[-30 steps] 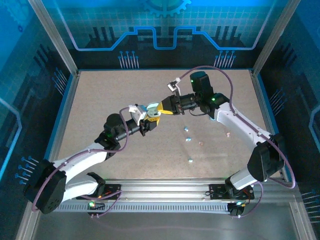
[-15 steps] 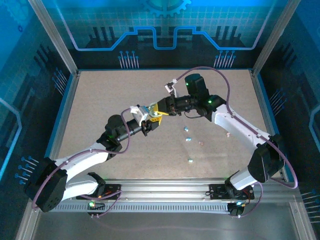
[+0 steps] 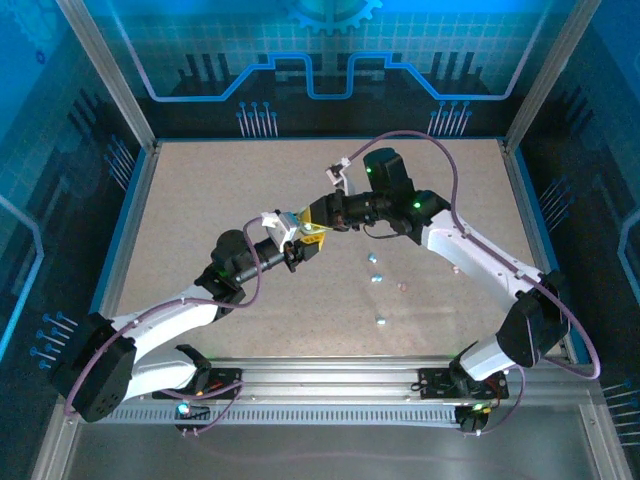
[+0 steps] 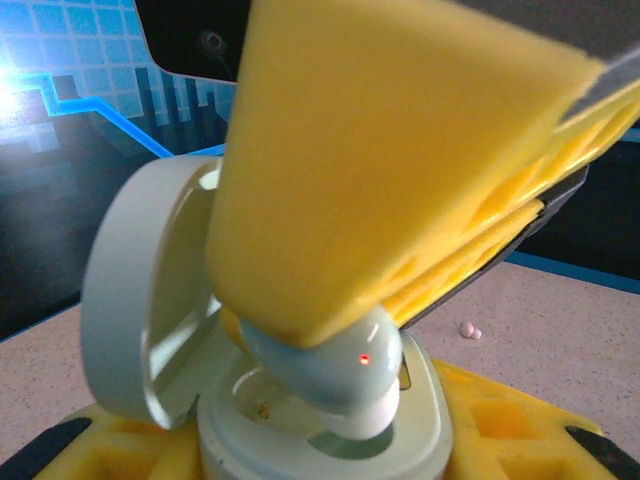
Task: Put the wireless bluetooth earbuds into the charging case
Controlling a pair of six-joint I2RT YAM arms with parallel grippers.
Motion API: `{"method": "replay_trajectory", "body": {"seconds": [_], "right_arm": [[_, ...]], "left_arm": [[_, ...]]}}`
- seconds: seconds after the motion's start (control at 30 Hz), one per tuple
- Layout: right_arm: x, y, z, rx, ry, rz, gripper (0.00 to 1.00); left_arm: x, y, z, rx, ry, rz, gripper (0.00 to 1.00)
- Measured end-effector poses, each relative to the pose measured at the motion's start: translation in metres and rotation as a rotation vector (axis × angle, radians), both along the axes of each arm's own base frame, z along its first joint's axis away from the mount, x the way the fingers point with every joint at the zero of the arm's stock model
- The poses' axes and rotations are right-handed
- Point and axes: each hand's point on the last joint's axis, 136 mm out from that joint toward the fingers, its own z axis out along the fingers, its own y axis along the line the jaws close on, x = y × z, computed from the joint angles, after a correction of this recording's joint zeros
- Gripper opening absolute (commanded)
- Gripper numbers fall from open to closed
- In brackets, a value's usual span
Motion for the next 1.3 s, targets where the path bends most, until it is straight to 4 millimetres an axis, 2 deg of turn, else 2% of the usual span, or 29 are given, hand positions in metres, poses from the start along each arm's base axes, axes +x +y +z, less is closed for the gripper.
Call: {"method": "replay_trajectory", "body": {"seconds": [0.83,1.3], "right_arm": [[-0.003,0.001,-0.002,-0.121,-0.081,-0.026,0.22],[0.007,0.004,-0.002,-0.129,-0.131,-0.074,0.23]], "left_arm": [[0.001,0.0,0.001,-0.005,-0.001,0.012,0.34],[0.001,0.0,0.002,-0.01,0.003,0.008,0.34]]}}
